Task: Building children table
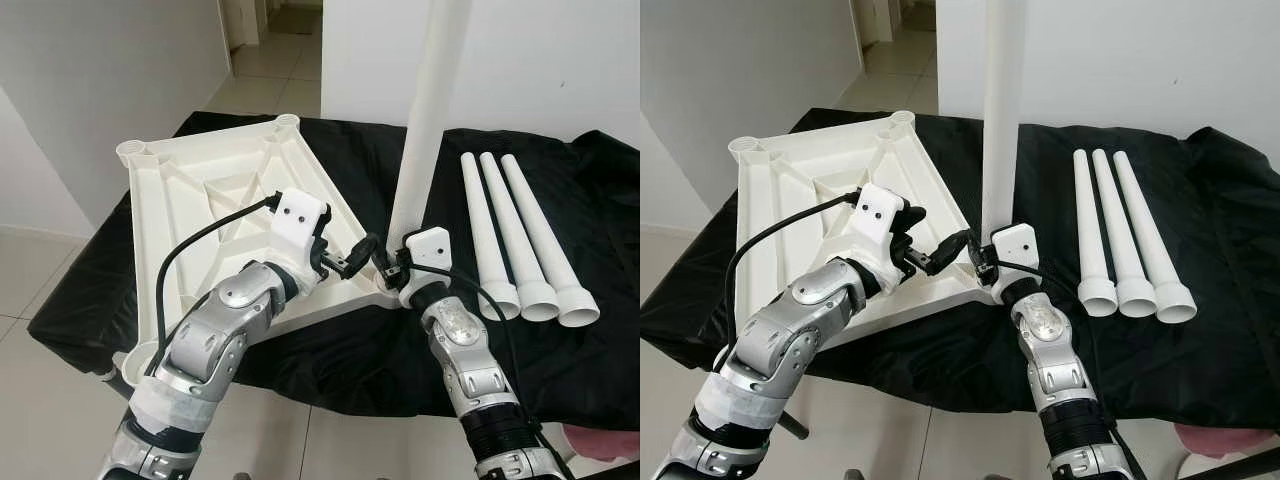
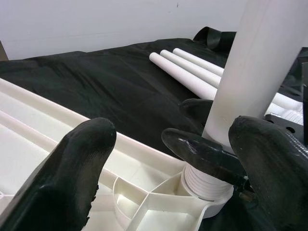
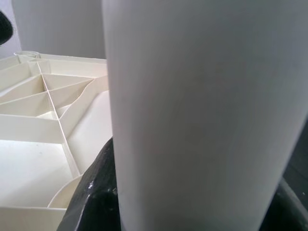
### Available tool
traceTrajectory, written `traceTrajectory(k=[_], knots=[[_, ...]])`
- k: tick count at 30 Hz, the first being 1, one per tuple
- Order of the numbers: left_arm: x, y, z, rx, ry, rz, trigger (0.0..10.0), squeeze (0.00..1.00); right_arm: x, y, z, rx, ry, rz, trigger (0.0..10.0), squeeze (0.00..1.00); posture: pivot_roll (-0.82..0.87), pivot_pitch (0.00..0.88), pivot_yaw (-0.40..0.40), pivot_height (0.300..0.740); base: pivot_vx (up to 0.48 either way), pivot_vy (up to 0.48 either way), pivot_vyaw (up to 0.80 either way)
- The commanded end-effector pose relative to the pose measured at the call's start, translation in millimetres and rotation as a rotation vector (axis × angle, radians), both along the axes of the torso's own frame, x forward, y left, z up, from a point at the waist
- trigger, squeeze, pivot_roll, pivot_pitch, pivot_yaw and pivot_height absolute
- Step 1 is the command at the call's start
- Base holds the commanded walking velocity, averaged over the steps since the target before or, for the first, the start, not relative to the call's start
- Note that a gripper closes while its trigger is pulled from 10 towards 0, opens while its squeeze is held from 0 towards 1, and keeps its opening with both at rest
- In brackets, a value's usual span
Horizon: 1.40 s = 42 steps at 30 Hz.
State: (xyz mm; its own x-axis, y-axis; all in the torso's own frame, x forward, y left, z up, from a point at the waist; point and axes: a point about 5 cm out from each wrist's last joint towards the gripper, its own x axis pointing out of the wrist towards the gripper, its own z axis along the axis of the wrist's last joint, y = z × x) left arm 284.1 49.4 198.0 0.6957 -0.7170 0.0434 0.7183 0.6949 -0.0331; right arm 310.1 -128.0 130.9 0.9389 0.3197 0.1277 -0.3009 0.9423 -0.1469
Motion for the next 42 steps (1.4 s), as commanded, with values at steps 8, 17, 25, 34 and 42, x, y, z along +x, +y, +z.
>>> traceTrajectory(k=[8, 17, 25, 34, 42], knots=[[-3.0, -4.5, 3.1, 0.005, -0.019, -0.091, 10.0, 0.0, -2.4, -4.2, -34.5, 0.037, 0.195, -0.044, 10.0, 0.0, -0.03, 0.0, 0.032, 0.74, 0.0, 0.0, 0.0], [-3.9, -3.7, 3.1, 0.006, -0.018, -0.088, 10.0, 0.0, -3.2, -8.5, -41.9, 0.065, 0.232, -0.074, 10.0, 0.0, -0.03, 0.0, 0.032, 0.74, 0.0, 0.0, 0.0], [-3.5, -2.4, 2.6, 0.006, -0.015, -0.084, 10.0, 0.0, -9.0, -3.0, -43.7, 0.027, 0.212, -0.042, 10.0, 0.0, -0.03, 0.0, 0.034, 0.74, 0.0, 0.0, 0.0], [-3.2, -2.1, 2.7, 0.007, -0.014, -0.084, 10.0, 0.0, -3.0, 2.3, -34.4, 0.11, 0.199, -0.126, 10.0, 0.0, -0.03, 0.0, 0.03, 0.74, 0.0, 0.0, 0.0], [-1.1, -6.4, 6.5, -0.009, -0.024, -0.081, 10.0, 0.0, -6.6, 14.3, -26.2, 0.177, 0.128, -0.397, 10.0, 0.0, -0.03, 0.002, 0.013, 0.74, 0.0, 0.0, 0.0]])
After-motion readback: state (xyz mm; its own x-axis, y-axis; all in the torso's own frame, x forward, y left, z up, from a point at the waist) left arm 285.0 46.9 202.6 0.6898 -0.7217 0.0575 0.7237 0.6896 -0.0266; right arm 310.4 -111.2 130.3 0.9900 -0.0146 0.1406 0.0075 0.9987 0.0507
